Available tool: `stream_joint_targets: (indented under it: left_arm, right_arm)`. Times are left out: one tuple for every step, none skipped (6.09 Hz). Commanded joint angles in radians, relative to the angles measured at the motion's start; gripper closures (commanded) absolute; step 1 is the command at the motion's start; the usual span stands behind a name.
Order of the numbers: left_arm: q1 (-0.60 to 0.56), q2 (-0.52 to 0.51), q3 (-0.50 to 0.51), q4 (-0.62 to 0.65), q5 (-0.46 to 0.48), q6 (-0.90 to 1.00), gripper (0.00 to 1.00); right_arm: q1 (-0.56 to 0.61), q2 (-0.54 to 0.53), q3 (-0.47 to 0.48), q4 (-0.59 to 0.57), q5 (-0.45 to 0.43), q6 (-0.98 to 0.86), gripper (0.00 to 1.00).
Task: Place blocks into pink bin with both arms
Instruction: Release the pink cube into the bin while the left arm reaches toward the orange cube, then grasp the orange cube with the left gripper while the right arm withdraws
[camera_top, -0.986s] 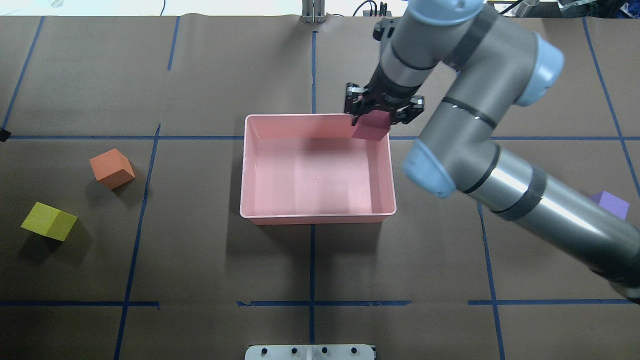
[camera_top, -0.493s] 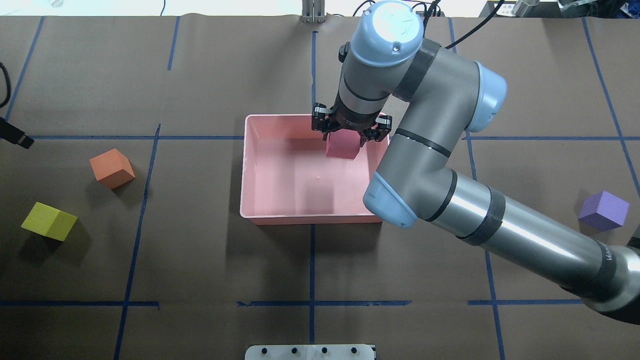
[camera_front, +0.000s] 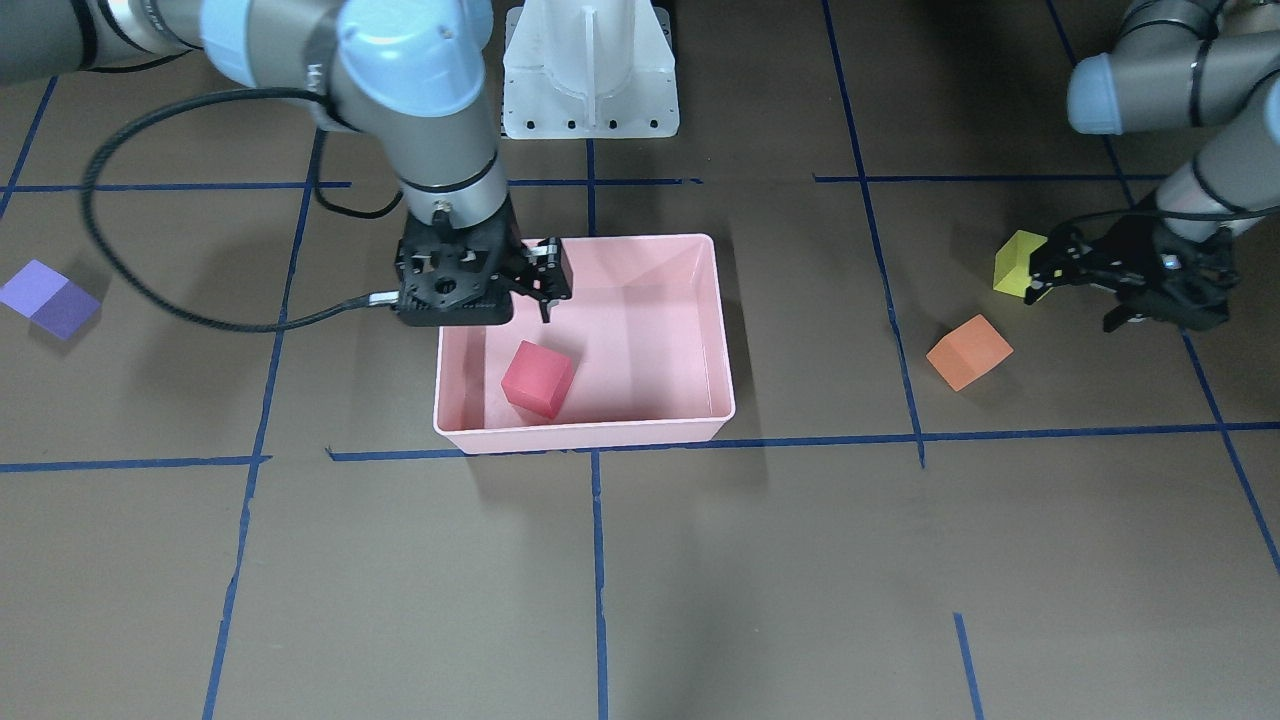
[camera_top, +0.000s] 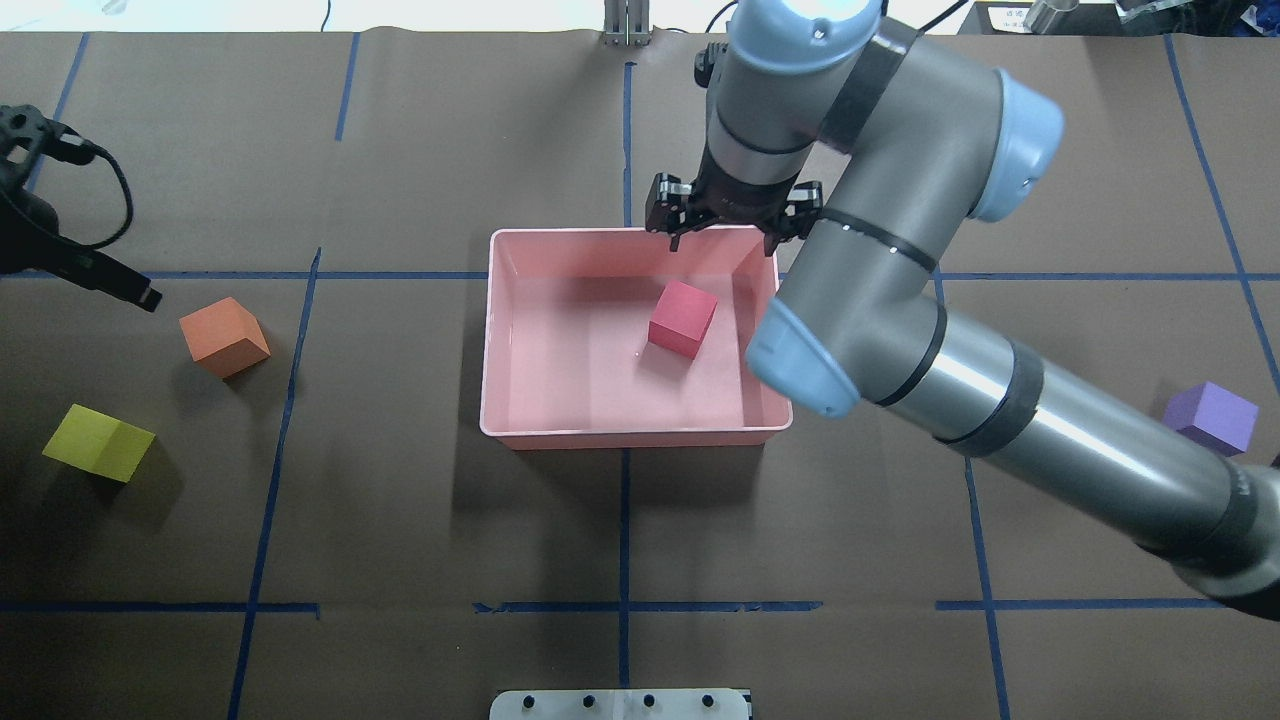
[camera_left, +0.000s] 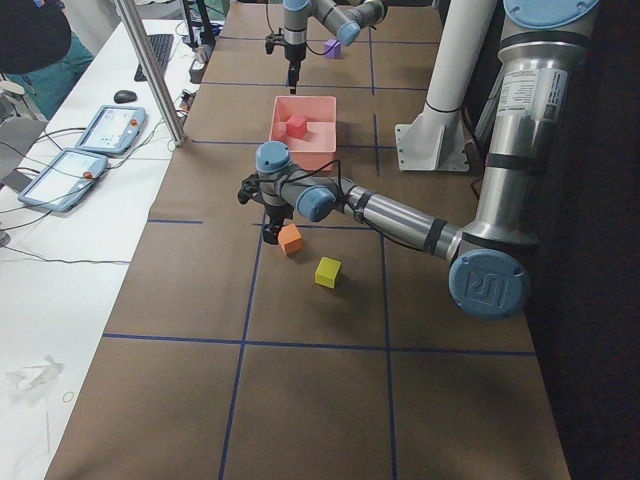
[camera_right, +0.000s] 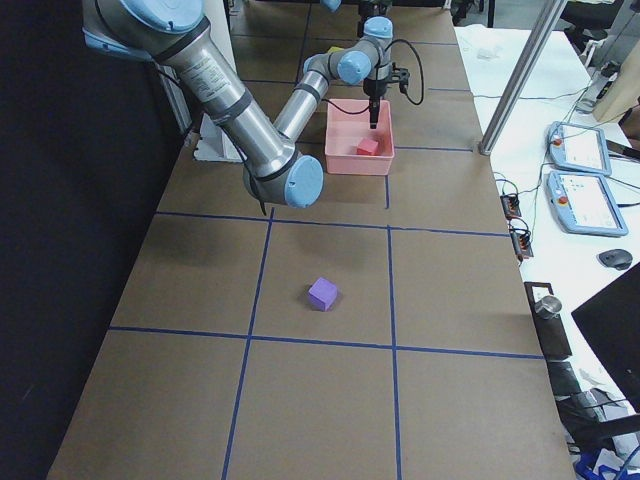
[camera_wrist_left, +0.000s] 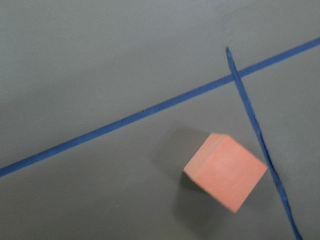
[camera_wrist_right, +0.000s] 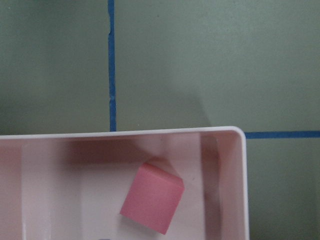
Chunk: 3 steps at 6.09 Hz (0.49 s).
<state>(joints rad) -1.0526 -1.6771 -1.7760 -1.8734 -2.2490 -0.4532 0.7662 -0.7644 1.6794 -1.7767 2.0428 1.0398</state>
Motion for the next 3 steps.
stream_joint_targets:
  left_arm:
    - [0.07, -0.006, 0.007, -0.12, 0.111, 0.0, 0.0]
    - [0.097, -0.01, 0.007, -0.124, 0.115, 0.134, 0.0]
    - [0.098, -0.025, 0.018, -0.119, 0.111, 0.324, 0.0]
  right_arm:
    - [0.1, -0.036, 0.003, -0.003, 0.069, -0.155, 0.0]
    - [0.148, -0.067, 0.003, -0.003, 0.11, -0.238, 0.0]
    - [0.191, -0.11, 0.028, -0.003, 0.152, -0.318, 0.0]
